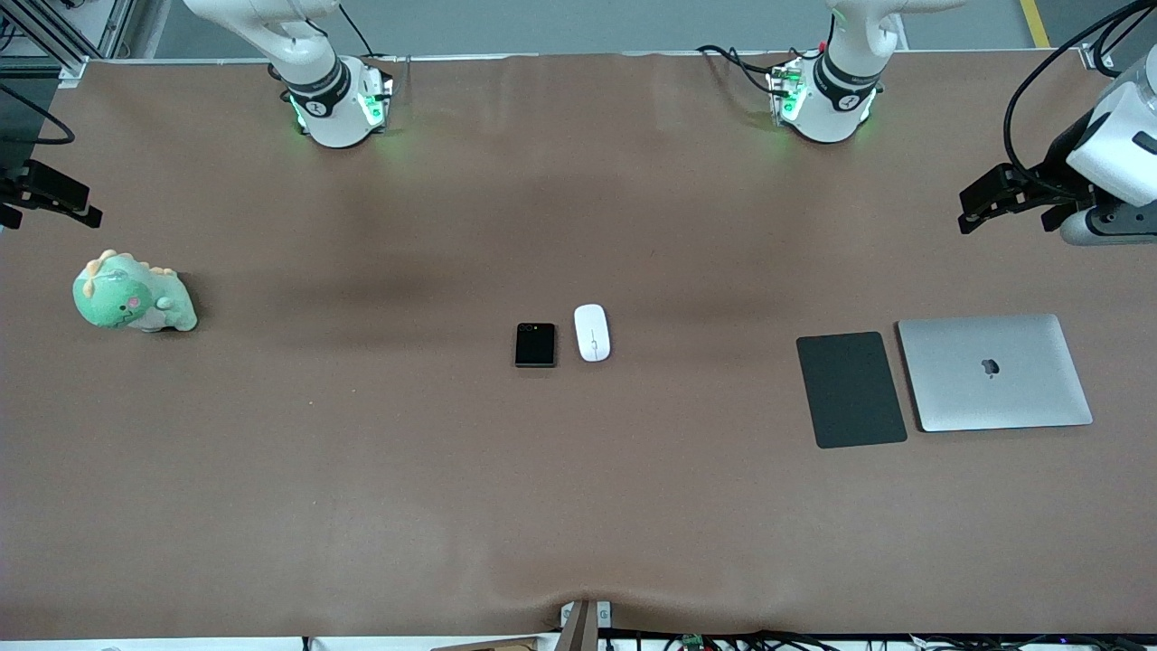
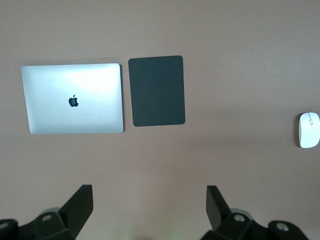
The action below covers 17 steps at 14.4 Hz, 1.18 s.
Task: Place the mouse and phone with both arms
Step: 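Move the left gripper from rest toward the white mouse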
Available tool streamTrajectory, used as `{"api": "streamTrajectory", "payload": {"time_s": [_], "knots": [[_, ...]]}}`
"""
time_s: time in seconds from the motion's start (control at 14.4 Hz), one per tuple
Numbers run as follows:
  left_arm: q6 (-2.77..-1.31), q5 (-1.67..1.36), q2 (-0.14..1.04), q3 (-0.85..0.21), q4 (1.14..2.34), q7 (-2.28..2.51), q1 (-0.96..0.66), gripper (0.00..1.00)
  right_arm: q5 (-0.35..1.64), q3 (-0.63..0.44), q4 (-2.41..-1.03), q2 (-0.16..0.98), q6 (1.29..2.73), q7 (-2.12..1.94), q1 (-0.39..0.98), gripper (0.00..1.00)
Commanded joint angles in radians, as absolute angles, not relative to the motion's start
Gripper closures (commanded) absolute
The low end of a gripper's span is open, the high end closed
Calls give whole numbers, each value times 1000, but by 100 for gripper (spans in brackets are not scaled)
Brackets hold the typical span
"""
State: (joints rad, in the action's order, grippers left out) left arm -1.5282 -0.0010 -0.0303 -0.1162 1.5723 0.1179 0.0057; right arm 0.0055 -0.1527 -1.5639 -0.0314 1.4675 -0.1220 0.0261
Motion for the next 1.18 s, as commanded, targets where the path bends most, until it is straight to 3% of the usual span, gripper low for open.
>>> {"api": "streamTrajectory", "payload": {"time_s": [0.0, 0.56, 1.11], "knots": [[-1505, 11, -20, -126, 1548, 114, 12, 0, 5, -150, -1571, -49, 1460, -117, 25, 0], [-1520, 9, 46, -129, 1528, 129, -11, 0, 9, -150, -1571, -49, 1462, -117, 25, 0], [-1724, 41, 280, -144, 1534, 453, -294, 0, 11, -150, -1571, -49, 1462, -117, 26, 0]]}}
